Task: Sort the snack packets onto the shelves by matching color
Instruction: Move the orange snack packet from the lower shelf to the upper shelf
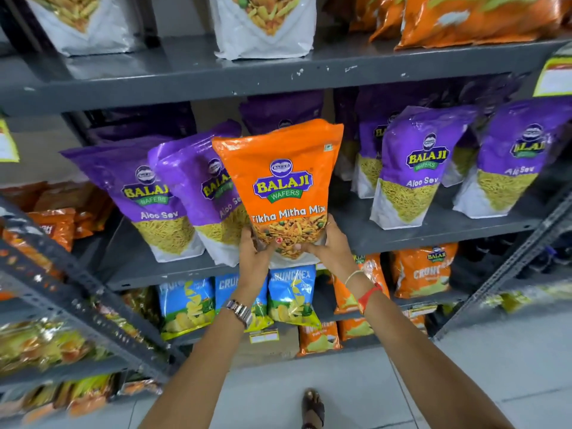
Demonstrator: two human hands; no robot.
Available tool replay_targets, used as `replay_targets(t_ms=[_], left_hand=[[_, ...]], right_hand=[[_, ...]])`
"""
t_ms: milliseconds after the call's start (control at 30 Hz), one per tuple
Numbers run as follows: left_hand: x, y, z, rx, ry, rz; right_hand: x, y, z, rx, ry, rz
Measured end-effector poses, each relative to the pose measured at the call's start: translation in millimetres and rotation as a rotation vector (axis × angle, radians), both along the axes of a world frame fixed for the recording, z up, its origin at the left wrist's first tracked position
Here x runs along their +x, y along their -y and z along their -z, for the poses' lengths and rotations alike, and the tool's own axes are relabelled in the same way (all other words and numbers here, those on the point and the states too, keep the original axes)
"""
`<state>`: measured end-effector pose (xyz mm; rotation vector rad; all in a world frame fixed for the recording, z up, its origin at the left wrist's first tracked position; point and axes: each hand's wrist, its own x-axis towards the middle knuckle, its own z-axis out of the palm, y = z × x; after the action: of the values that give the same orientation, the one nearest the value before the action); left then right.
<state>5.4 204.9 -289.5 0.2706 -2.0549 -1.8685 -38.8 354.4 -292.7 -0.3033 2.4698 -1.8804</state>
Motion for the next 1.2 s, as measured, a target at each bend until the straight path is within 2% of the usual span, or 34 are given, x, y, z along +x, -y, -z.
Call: replay_targets(t_ms=[133,333,733,933,1200], left_hand=[[36.2,9.5,-25.8,0.008,-0.109,-0.063],[75.7,37.7,-94.3,-0.082,-0.282,-0.122],[72.8,114.3,-255.2,-0.255,-0.488,-0.184],[49.5,146.8,-311.0,-0.198,-0.475,-0.228],[18.2,186.5,-339.9,-0.097,-0.401,-0.269]], right_hand=[[33.5,7.8,-28.1,0.023,-0.133,0.03],[65.5,33.0,-92.4,-0.036,-0.285,0.034],[55.3,106.2,-252.1,-0.094,-0.496,0.004],[25.4,144.2,-304.5,-0.158,-0.529,-0.069],[-2.2,188.1,-344.4,-0.099,-0.518,-0.136]])
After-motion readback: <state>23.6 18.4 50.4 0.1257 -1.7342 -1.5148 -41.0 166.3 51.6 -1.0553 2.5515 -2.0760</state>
